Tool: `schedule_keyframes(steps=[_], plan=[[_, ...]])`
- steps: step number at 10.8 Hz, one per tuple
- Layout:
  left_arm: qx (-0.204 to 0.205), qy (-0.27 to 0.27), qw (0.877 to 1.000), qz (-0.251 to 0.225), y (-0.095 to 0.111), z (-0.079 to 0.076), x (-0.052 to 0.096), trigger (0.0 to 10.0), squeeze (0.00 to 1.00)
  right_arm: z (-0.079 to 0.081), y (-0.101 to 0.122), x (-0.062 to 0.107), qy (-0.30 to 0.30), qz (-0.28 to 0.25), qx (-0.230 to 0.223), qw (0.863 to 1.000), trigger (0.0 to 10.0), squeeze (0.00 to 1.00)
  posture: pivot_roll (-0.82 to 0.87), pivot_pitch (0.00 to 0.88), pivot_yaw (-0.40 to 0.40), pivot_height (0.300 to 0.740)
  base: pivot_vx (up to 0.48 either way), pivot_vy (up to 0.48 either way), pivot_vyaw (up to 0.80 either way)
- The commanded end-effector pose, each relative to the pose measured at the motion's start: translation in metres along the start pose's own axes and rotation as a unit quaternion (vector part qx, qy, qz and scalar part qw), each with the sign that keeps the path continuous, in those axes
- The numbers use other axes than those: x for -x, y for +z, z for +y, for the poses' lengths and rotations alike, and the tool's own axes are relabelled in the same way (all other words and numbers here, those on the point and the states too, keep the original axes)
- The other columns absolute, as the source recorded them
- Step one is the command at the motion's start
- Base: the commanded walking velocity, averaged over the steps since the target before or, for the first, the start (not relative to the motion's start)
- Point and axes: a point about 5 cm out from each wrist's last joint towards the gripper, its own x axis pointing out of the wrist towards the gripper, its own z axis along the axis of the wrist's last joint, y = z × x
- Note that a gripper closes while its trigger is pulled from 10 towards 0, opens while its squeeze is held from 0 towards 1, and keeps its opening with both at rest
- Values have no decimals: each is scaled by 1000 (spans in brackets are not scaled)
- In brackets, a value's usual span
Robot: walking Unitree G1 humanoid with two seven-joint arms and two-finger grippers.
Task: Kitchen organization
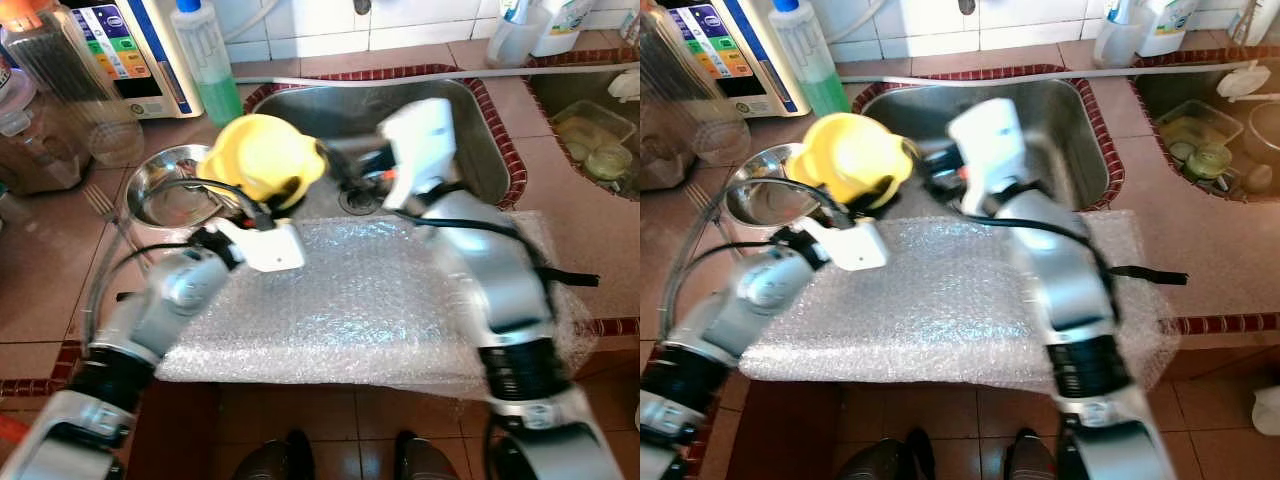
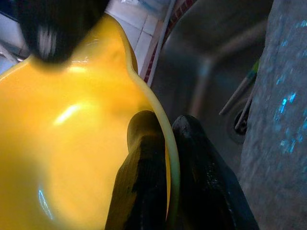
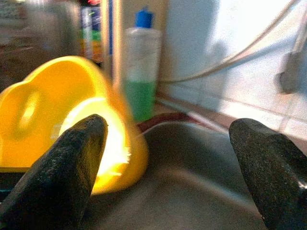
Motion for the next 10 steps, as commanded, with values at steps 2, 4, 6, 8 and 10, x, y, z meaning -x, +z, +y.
schedule_keyframes(steps=[2,4,6,8,10], plan=[[-12,1,1000,-14,8,0,-4,0,0,11,-2,-11,16,13,1,1000,10000,0,-181,201,136,740,0,0,0],[-9,9,1000,-26,16,-3,-7,0,0,11,-11,-24,-2,37,34,999,10000,0,-177,203,135,740,0,0,0],[-8,17,999,-35,21,-3,-8,0,0,8,-16,-33,-17,51,50,997,10000,0,-173,205,132,740,0,0,0],[-6,10,999,-35,24,-9,-8,0,0,11,-19,-42,-17,56,65,996,353,0,-169,207,131,740,0,0,0],[-7,5,999,-34,25,-12,-9,0,0,14,-20,-47,-10,56,78,995,0,0,-167,209,130,740,0,0,0]])
